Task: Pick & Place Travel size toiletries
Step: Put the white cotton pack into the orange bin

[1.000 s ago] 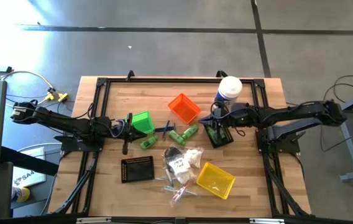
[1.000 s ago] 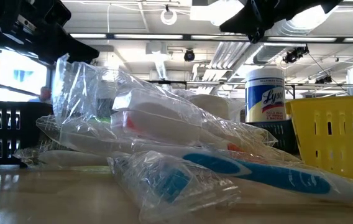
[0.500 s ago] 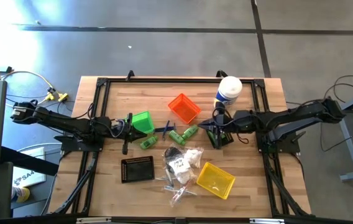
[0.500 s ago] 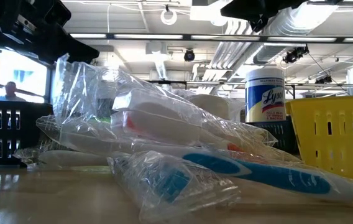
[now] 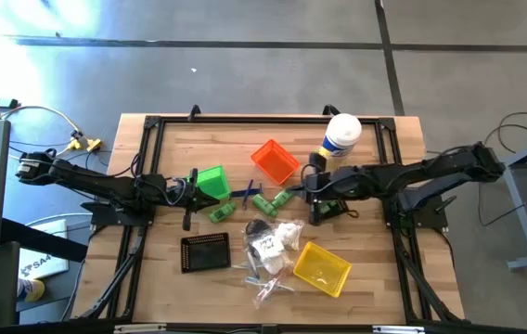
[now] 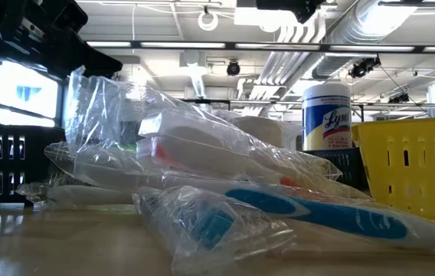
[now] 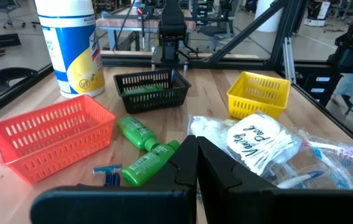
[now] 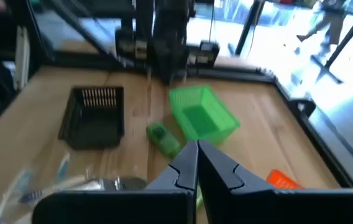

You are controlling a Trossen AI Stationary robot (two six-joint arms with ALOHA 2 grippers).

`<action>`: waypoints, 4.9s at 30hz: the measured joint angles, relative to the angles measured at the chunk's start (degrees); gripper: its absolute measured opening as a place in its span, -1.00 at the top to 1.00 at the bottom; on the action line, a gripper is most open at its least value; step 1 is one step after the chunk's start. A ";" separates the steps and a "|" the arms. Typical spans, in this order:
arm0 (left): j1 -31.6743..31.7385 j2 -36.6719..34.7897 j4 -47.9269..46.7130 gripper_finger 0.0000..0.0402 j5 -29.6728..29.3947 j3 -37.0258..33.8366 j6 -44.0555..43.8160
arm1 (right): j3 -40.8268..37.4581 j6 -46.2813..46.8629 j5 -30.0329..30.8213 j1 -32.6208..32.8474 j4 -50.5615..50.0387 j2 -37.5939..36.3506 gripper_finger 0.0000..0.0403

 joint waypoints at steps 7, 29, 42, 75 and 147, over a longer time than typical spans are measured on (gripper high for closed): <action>-0.02 -0.02 -0.03 1.00 0.02 0.00 -0.02 | 7.64 0.27 -0.04 0.71 -8.80 8.81 0.98; -0.01 -0.02 -0.46 1.00 0.02 0.00 0.00 | 10.54 3.08 -14.63 3.37 -8.50 18.34 0.99; 0.00 -0.02 -0.44 1.00 0.02 0.00 0.00 | 10.52 3.78 -13.15 3.37 -8.68 18.34 0.90; -0.01 -0.02 -0.44 1.00 0.02 0.00 0.00 | 10.52 10.11 -14.90 4.08 -6.76 18.29 -0.61; 0.00 0.00 -3.94 1.00 0.00 0.00 0.02 | -0.39 9.35 -10.20 10.23 6.37 29.53 0.05</action>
